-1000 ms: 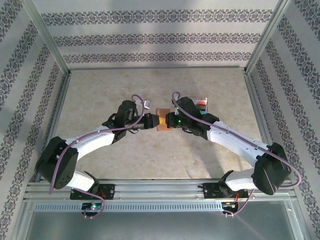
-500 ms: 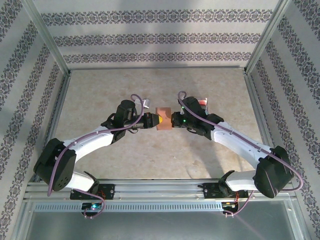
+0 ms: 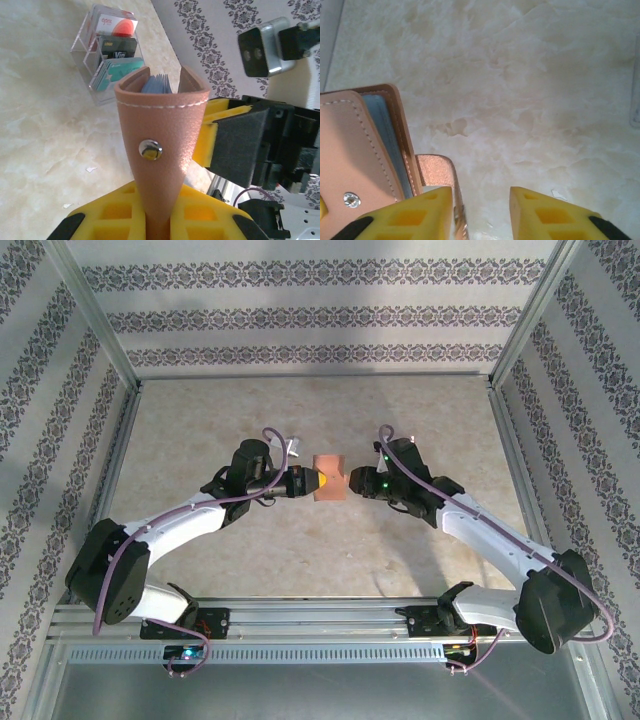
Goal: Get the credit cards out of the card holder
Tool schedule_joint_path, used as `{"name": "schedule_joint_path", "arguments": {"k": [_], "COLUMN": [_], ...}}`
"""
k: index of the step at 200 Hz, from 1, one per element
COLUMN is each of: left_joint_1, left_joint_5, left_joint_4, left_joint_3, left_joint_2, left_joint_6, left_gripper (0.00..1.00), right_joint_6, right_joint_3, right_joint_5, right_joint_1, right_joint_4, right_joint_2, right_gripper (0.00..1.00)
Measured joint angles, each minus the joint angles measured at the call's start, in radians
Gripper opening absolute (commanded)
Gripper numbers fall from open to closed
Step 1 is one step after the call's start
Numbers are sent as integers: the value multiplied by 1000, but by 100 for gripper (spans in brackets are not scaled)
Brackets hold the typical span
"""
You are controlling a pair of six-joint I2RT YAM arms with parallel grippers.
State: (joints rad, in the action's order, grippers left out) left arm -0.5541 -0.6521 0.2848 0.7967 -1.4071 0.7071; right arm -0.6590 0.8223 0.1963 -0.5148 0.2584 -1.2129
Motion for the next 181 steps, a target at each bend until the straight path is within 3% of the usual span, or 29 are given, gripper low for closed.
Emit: {"name": "schedule_joint_path", "arguments": {"k": [84,159,181], "left_joint_1": [0,23,28], "left_joint_5": [-48,-96,-100], "left_joint_4": [22,94,113], "left_joint_3": [32,37,39], "left_joint_2": [9,11,11], "left_joint_6": [-7,27,37], "left_gripper": [2,9,10], "right_joint_6": [-104,-196,-219], "right_joint_3": [-130,-184,-187], "right_joint_5": [227,367,397], "right_joint_1": [82,116,121], "right_joint_4": [-265,-487,-542], "right_joint_2": [18,38,38], "right_gripper": [33,33,27]}}
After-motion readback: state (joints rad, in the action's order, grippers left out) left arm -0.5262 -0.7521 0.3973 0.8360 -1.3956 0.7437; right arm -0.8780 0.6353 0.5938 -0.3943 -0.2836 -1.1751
